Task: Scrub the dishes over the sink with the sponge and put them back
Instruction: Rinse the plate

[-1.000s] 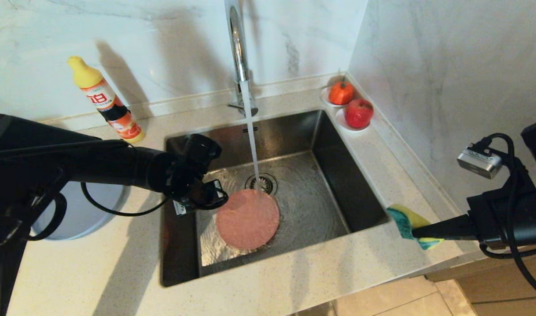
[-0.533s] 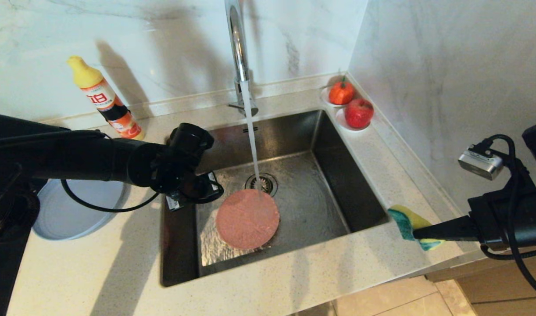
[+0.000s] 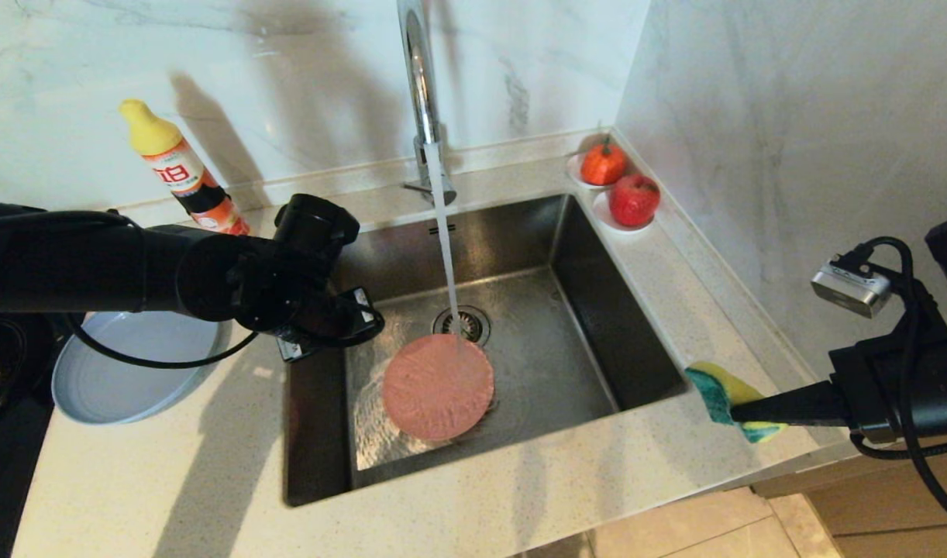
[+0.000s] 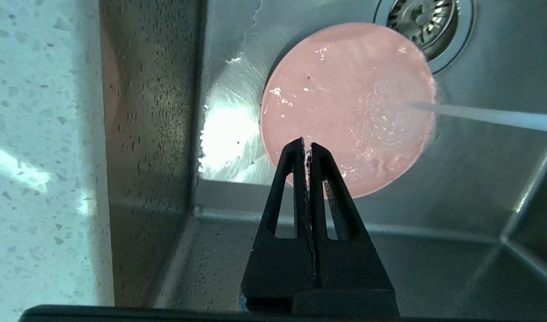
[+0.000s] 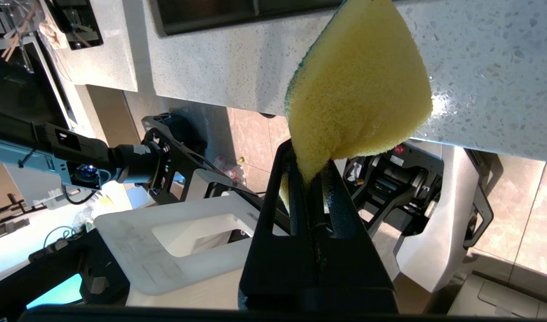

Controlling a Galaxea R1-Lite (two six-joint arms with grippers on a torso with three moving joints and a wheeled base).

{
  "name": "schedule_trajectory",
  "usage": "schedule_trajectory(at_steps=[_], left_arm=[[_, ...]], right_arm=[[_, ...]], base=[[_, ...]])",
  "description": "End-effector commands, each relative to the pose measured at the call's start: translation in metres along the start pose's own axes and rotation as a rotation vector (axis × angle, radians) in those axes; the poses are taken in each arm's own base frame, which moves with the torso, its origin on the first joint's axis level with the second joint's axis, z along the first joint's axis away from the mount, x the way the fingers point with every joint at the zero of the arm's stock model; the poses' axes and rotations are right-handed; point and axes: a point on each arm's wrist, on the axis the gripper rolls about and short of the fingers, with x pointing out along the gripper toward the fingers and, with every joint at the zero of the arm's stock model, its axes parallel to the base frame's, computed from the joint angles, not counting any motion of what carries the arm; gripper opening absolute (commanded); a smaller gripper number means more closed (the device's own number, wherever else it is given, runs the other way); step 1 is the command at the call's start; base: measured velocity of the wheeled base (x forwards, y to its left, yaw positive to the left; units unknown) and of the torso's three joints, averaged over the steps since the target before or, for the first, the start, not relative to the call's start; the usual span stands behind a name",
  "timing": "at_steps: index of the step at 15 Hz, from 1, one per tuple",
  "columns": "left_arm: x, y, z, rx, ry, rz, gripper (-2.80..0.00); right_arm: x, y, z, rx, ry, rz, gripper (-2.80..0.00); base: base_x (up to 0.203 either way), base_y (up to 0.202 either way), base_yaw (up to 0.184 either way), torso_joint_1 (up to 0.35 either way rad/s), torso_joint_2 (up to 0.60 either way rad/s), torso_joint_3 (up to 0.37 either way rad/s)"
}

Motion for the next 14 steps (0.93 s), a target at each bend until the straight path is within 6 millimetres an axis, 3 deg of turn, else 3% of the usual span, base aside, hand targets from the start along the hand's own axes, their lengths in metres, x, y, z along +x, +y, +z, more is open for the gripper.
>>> schedule_trajectory(at_steps=[1, 5, 14], left_arm=[[0.001, 0.002, -0.003, -0.001, 0.006, 0.007, -2.80], [0.030, 0.006, -0.021, 0.023, 0.076, 0.063, -2.80], [0.062, 0.001, -0.026, 0.017, 0.079, 0.058, -2.80]], right_arm=[[0.001, 0.000, -0.001, 0.005, 0.006, 0.004, -2.80], [0.000, 0.000, 0.000, 0.002, 0.002, 0.003, -2.80], [0.001, 0.000, 0.003, 0.008, 0.012, 0.049, -2.80]], base=[[0.000, 0.000, 0.000, 0.000, 0.00, 0.000], [0.000, 0.000, 0.000, 0.000, 0.00, 0.000], [0.000, 0.000, 0.000, 0.000, 0.00, 0.000]])
